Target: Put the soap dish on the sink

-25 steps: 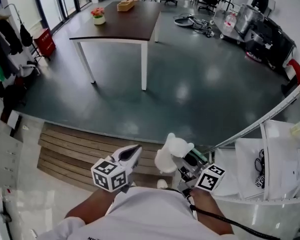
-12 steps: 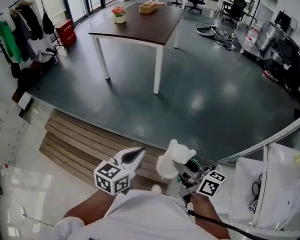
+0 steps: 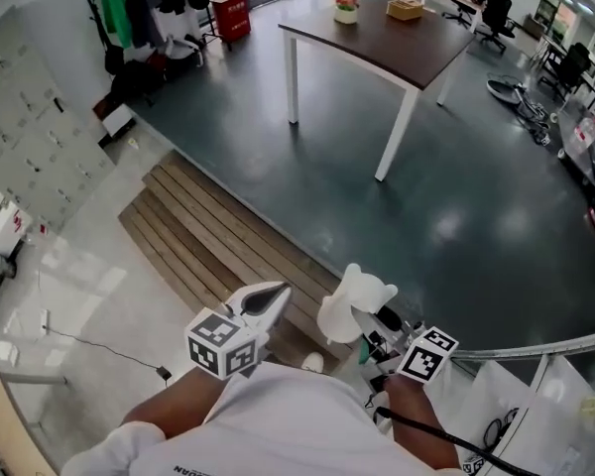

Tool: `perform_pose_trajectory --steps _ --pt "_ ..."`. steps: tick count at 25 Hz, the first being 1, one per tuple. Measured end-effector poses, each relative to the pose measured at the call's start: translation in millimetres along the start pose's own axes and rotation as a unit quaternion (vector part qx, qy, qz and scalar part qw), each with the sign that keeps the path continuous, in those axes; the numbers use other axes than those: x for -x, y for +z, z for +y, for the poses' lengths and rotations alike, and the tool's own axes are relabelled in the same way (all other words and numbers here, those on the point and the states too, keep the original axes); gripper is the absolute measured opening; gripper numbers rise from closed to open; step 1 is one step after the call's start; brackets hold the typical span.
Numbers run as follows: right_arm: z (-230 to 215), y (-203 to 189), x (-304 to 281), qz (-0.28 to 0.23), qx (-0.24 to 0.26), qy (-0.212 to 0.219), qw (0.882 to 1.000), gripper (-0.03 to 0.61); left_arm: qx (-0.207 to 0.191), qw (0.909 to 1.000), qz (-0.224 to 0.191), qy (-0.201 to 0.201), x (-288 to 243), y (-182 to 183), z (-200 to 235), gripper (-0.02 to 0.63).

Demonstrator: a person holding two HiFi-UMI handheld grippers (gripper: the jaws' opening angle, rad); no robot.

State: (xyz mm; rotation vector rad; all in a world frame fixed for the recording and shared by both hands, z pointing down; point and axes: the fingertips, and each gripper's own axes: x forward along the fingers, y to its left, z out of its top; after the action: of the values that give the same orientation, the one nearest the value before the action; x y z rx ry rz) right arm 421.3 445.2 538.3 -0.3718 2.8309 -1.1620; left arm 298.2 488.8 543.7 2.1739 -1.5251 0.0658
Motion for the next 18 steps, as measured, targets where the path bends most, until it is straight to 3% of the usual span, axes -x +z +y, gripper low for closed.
perform_pose_trajectory --steps 9,18 --pt "15 -7 -84 0.062 0.003 0.048 0.997 0.138 0.043 0.9952 -0.043 0.077 44 14 73 0.005" --pt "8 7 -211 0.066 0.003 0.043 0.997 0.138 0.046 0.9933 -0.067 0.082 55 51 190 0.005"
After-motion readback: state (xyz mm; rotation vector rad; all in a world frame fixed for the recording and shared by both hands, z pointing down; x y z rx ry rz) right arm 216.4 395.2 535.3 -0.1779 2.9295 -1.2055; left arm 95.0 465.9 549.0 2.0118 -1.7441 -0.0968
